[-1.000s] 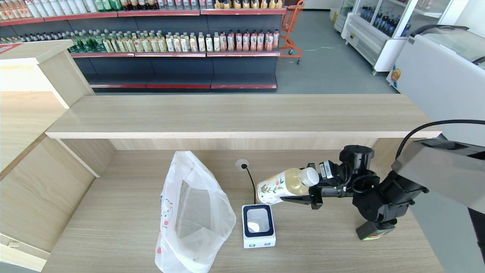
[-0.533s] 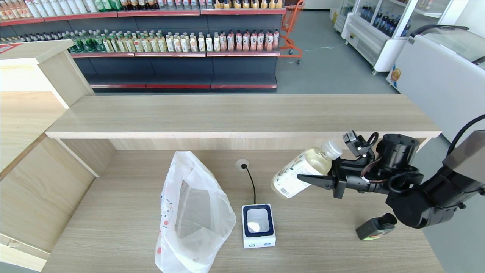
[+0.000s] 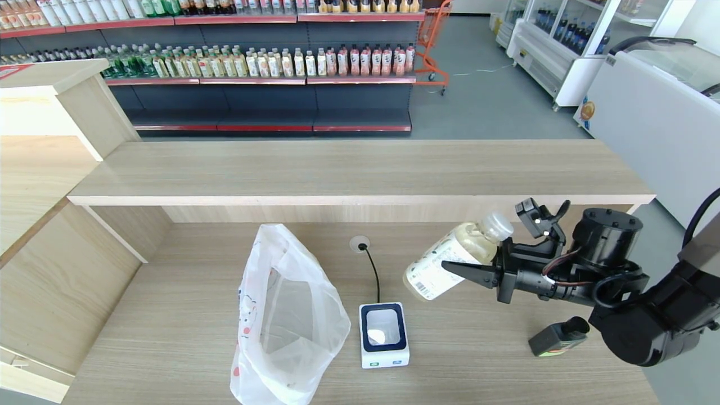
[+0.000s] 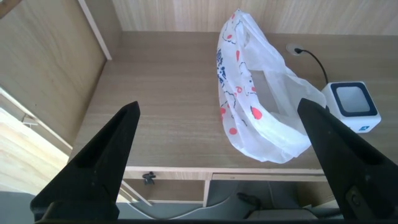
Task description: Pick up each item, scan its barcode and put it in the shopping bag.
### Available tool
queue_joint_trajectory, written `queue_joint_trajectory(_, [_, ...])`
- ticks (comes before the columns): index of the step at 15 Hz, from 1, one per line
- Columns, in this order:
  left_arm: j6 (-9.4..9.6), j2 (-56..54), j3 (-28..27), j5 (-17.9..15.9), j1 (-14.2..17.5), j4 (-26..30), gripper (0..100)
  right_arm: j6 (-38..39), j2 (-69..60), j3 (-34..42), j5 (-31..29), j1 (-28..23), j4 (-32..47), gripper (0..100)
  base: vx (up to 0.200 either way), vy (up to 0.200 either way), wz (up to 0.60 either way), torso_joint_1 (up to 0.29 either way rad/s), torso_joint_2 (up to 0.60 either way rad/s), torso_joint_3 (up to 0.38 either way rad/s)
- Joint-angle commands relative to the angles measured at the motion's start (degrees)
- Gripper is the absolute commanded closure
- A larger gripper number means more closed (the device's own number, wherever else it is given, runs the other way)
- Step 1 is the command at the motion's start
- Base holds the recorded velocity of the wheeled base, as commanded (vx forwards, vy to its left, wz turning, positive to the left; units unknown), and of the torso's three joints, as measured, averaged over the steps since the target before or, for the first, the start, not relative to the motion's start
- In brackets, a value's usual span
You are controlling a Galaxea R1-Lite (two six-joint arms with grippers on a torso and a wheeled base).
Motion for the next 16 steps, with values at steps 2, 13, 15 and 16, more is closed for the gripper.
queue_joint_trajectory(2, [-0.02,0.00,0.01,0.01,0.00,-0.01,0,0.01,-2.02,3.23,-0.04,0.44,0.14,100,0.000,0.000,0.00,0.000,0.00,0.000])
queue_joint_trajectory(13, [-0.02,0.00,0.01,0.01,0.00,-0.01,0,0.36,-2.28,5.43,-0.04,0.88,0.23,100,0.000,0.055,0.00,0.001,0.00,0.001])
queue_joint_trajectory(15, [-0.19,0.00,0.01,0.01,0.00,-0.01,0,2.03,-2.37,5.69,-0.04,1.23,0.23,100,0.000,0.200,0.00,-0.005,0.00,0.007])
queue_joint_trajectory(16, [-0.11,0.00,0.01,0.01,0.00,-0.01,0,3.18,-2.37,5.60,-0.13,1.58,0.23,100,0.000,0.200,0.00,-0.007,0.00,0.002])
